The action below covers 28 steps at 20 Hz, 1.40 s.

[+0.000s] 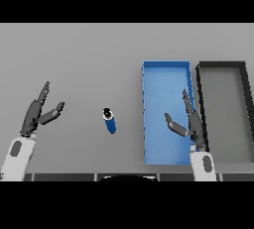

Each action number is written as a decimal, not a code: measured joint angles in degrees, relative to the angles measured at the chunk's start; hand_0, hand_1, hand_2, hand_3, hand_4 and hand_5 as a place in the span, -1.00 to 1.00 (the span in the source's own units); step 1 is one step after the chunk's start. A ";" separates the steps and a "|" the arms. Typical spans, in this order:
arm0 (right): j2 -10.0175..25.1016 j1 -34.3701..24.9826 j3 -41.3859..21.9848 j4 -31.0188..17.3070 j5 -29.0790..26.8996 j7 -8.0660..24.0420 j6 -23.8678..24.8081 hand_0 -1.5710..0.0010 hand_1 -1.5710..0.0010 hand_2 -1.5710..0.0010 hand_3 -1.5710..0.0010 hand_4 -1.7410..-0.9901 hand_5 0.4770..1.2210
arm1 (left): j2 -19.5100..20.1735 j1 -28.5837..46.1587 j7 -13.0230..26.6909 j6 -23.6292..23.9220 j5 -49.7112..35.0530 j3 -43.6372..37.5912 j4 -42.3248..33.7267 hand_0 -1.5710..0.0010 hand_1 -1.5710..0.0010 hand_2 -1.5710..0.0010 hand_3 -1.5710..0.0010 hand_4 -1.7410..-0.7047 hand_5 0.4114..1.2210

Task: Pick up the blue pipe and place it into the blue bin.

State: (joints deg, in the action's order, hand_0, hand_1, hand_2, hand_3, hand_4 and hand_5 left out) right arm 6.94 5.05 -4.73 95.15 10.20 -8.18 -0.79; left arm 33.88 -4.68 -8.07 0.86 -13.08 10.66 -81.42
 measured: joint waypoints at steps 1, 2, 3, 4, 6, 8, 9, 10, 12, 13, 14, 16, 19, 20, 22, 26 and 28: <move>0.81 -0.40 0.11 0.65 0.18 1.24 -0.21 1.00 1.00 1.00 1.00 0.45 -0.61 | -0.08 -0.11 -0.82 -0.94 0.37 0.44 0.93 1.00 1.00 1.00 1.00 0.51 -0.55; 0.79 0.03 -0.22 0.99 0.42 1.33 -0.34 1.00 1.00 1.00 1.00 0.43 -0.60 | -0.04 0.24 -1.89 -1.85 0.32 0.74 0.91 1.00 1.00 1.00 1.00 0.51 -0.55; 0.82 -0.17 -0.11 1.21 0.07 1.88 -0.50 1.00 1.00 1.00 1.00 0.43 -0.60 | 0.08 -0.04 -1.68 -2.39 0.14 1.00 0.45 1.00 1.00 1.00 1.00 0.51 -0.55; 0.61 -0.32 -0.55 1.42 0.50 2.37 -0.41 1.00 1.00 1.00 1.00 0.45 -0.61 | 0.60 0.49 -2.57 -3.90 -0.46 1.19 -0.07 1.00 1.00 1.00 1.00 0.50 -0.55; 1.19 -0.49 -0.24 0.61 0.75 2.27 -0.44 1.00 1.00 1.00 1.00 0.49 -0.62 | 2.24 1.51 -3.66 -6.89 -1.29 2.04 -2.55 1.00 1.00 1.00 1.00 0.45 -0.60; 1.49 -0.42 -0.37 0.96 0.97 2.14 -0.55 1.00 1.00 1.00 1.00 0.50 -0.63 | 4.21 2.98 -2.64 -9.07 -1.21 3.39 -5.42 1.00 1.00 1.00 1.00 0.38 -0.66; 1.17 -0.62 -0.53 0.69 0.87 1.88 -0.60 1.00 1.00 1.00 1.00 0.50 -0.63 | 4.78 3.46 -2.49 -10.90 -1.21 4.28 -5.70 1.00 1.00 1.00 1.00 0.34 -0.70; 1.31 -1.02 -0.35 0.75 0.67 2.41 -0.66 1.00 1.00 1.00 1.00 0.51 -0.63 | 4.13 3.76 -1.75 -11.95 -0.79 6.09 -7.09 1.00 1.00 1.00 1.00 0.29 -0.73; 1.66 -0.92 0.08 0.98 0.34 2.93 -0.71 1.00 1.00 1.00 1.00 0.54 -0.62 | 3.33 4.40 0.29 -13.51 -0.08 8.98 -9.20 1.00 1.00 1.00 1.00 0.21 -0.79; 1.59 -0.19 -0.41 1.13 1.07 2.37 -0.63 1.00 1.00 1.00 1.00 0.51 -0.62 | 2.69 4.48 1.23 -13.72 0.58 10.27 -9.96 1.00 1.00 1.00 1.00 0.19 -0.82; 0.91 -0.37 -0.73 0.86 0.88 2.72 -0.71 1.00 1.00 1.00 1.00 0.49 -0.62 | 2.30 4.61 1.86 -13.57 1.67 11.42 -10.78 1.00 1.00 1.00 1.00 0.17 -0.84; 0.41 -0.21 -1.07 1.25 1.24 3.54 -0.35 1.00 1.00 1.00 1.00 0.45 -0.62 | 1.04 4.63 3.34 -13.33 3.02 13.42 -11.88 1.00 1.00 1.00 1.00 0.16 -0.89; 0.54 -0.35 -0.73 1.93 0.45 3.98 -0.68 1.00 1.00 1.00 1.00 0.41 -0.60 | -1.74 3.48 4.05 -13.32 5.01 15.80 -10.71 1.00 1.00 1.00 1.00 0.15 -0.90; 0.48 0.02 -1.01 2.05 0.77 3.35 -0.68 1.00 1.00 1.00 1.00 0.39 -0.60 | -3.39 2.99 4.16 -12.96 5.69 16.60 -9.76 1.00 1.00 1.00 1.00 0.15 -0.90; 0.29 -0.33 -0.78 1.73 0.35 4.09 -0.74 1.00 1.00 1.00 1.00 0.40 -0.60 | -5.74 1.63 2.58 -12.51 6.73 17.46 -8.34 1.00 1.00 1.00 1.00 0.13 -0.88; 0.46 -0.05 -0.54 1.64 0.63 4.84 -0.48 1.00 1.00 1.00 1.00 0.43 -0.60 | -11.71 -2.07 3.91 -11.17 7.83 18.82 -3.97 1.00 1.00 1.00 1.00 0.15 -0.88; 0.88 0.45 -0.21 2.33 0.11 3.82 -0.76 1.00 1.00 1.00 1.00 0.41 -0.58 | -13.17 -2.89 2.69 -10.87 8.68 19.11 -1.82 1.00 1.00 1.00 1.00 0.20 -0.89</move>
State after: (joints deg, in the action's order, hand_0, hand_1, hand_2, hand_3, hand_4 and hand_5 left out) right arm 7.81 5.51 -4.94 97.48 10.31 -4.36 -1.55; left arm 20.71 -7.57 -5.38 -10.01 -4.40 29.77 -83.24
